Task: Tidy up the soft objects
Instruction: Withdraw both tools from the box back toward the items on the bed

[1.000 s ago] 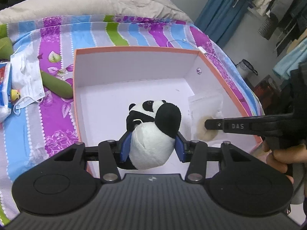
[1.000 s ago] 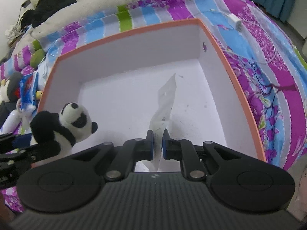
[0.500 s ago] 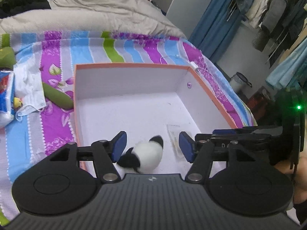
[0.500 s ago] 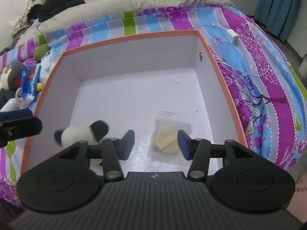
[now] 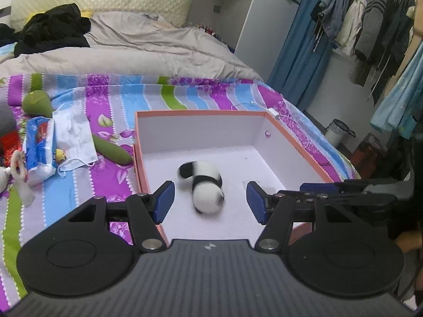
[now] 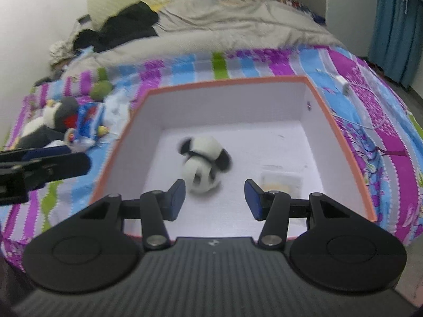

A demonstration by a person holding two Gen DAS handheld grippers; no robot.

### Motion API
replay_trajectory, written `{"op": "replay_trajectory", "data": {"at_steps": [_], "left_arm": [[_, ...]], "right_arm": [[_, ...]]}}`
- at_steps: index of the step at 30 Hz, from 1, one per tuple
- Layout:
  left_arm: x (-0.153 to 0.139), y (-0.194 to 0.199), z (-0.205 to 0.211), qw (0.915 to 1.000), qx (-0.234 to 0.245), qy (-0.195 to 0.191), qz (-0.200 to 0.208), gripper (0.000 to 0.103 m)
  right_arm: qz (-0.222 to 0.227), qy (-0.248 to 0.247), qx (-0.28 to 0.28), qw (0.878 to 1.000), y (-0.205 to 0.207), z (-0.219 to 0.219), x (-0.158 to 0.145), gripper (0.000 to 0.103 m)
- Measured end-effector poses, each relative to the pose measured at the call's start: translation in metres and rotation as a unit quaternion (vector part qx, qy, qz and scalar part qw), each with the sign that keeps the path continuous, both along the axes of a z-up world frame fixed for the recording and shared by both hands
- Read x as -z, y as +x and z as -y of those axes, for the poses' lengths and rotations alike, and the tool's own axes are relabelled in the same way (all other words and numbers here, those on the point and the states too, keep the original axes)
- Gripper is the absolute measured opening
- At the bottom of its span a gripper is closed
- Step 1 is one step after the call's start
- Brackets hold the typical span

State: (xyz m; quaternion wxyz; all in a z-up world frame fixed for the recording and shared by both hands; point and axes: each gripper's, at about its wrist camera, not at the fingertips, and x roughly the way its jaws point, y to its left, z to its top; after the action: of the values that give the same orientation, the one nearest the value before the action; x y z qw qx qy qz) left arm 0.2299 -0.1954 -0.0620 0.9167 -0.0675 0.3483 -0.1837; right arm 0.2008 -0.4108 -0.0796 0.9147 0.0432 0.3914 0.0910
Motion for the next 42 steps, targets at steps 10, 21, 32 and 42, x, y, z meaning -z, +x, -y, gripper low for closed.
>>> {"op": "replay_trajectory", "data": {"at_steps": [10,21,32,42], "left_arm": [[-0.016,-0.048,-0.026,0.9981,-0.040,0.018,0.044,0.066],[-0.019,-0.094,-0.061,0.9948,-0.080,0.010,0.063,0.066],[-0.018,-0.135,-0.122,0.9871,-0.148,0.013,0.058,0.066],[-0.013,-0.177,-0.164,0.9787,-0.198,0.015,0.053,0.066]], "right_arm": [[0.051,0.018,-0.029,0.998,-0.044,-0.035,-0.010,0.052],[0.072,0.040,-0.051,0.995,-0.082,-0.061,-0.014,0.052],[0.070,0.052,-0.099,0.991,-0.109,-0.106,-0.011,0.052],[0.056,0.073,-0.126,0.988,-0.127,-0.151,-0.008,0.052]]}}
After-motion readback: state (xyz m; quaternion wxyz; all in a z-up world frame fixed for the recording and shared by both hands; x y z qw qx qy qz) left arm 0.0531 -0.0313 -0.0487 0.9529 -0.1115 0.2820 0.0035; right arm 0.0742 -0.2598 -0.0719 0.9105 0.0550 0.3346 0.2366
